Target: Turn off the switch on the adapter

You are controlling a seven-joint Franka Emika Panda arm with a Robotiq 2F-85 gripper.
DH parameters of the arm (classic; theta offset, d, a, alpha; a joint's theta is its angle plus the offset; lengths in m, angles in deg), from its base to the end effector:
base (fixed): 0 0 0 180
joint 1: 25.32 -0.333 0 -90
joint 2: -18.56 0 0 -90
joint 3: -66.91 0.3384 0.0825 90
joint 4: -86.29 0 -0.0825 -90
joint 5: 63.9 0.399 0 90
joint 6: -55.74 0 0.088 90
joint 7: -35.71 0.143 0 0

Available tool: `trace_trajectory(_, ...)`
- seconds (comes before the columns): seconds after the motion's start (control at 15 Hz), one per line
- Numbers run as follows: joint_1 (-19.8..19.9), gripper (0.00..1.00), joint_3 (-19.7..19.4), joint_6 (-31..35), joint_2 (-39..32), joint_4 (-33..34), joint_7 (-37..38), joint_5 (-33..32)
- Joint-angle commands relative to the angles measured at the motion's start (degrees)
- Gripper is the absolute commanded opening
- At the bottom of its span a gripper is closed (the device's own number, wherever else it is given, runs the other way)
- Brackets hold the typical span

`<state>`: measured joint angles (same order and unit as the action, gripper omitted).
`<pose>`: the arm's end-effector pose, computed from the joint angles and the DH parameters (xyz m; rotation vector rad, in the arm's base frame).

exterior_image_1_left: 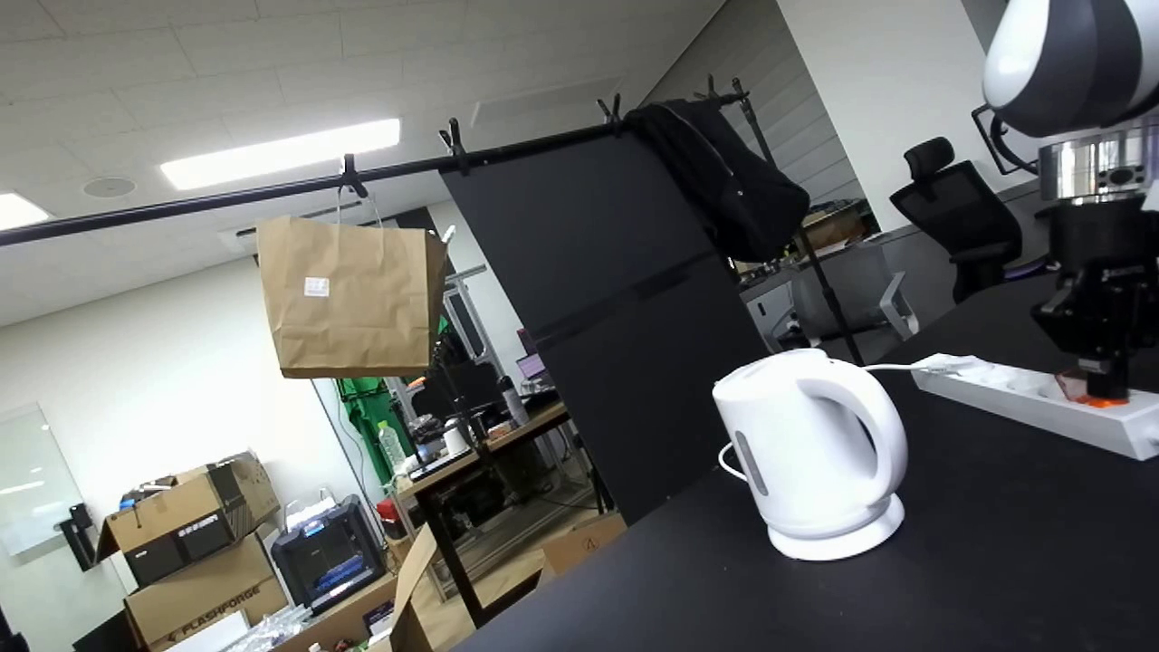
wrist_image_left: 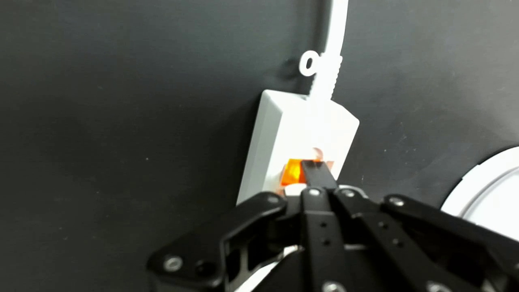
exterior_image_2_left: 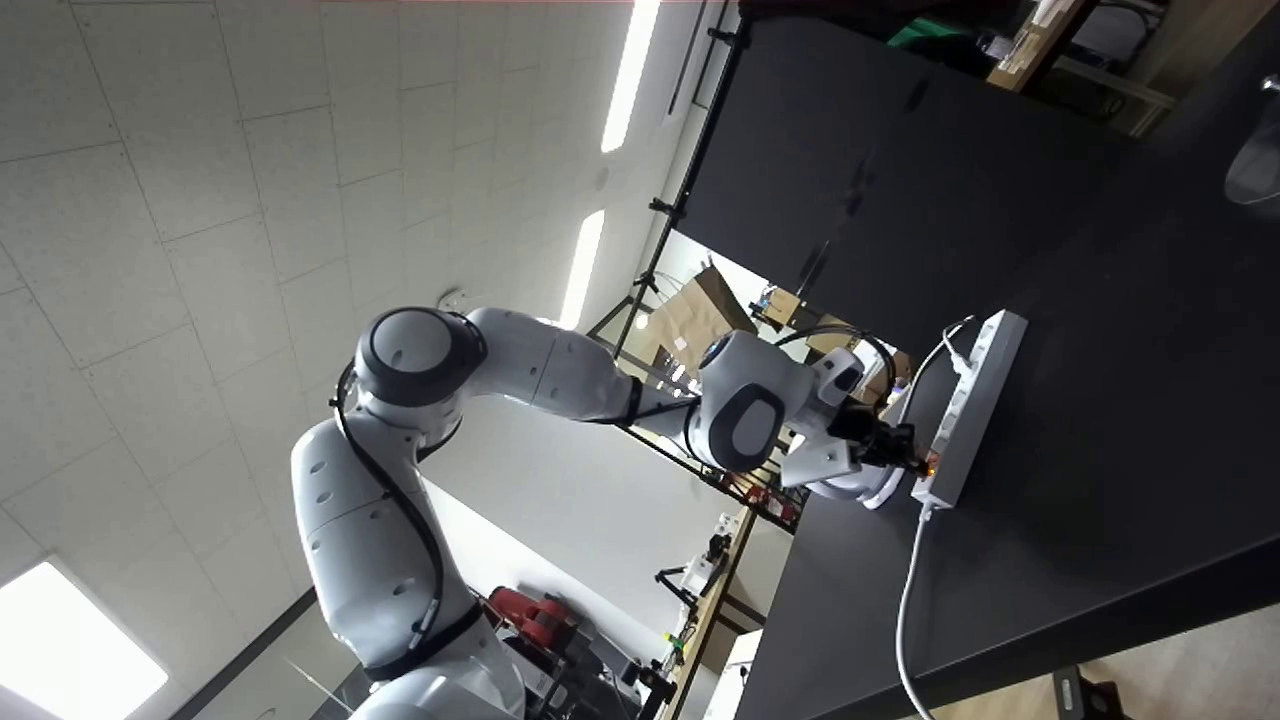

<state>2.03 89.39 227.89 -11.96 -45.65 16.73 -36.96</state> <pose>0.5498 -0.0627 0.1155 -2.8395 0.4070 -0.3154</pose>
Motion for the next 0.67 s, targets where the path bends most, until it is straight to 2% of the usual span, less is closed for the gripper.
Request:
trace_trajectory(0.0,1.55,0.0,1.9,2.0,-1.44,0.94,-1.68,0.42)
trace_trajectory(0.4,1.05,0.0,2.02,4.41,-2.63,0.85,-2.31,-0.12)
trace_trajectory(0.6,-0.45,0.0,0.29,3.84,-2.59,1.09,-1.66,-0.8)
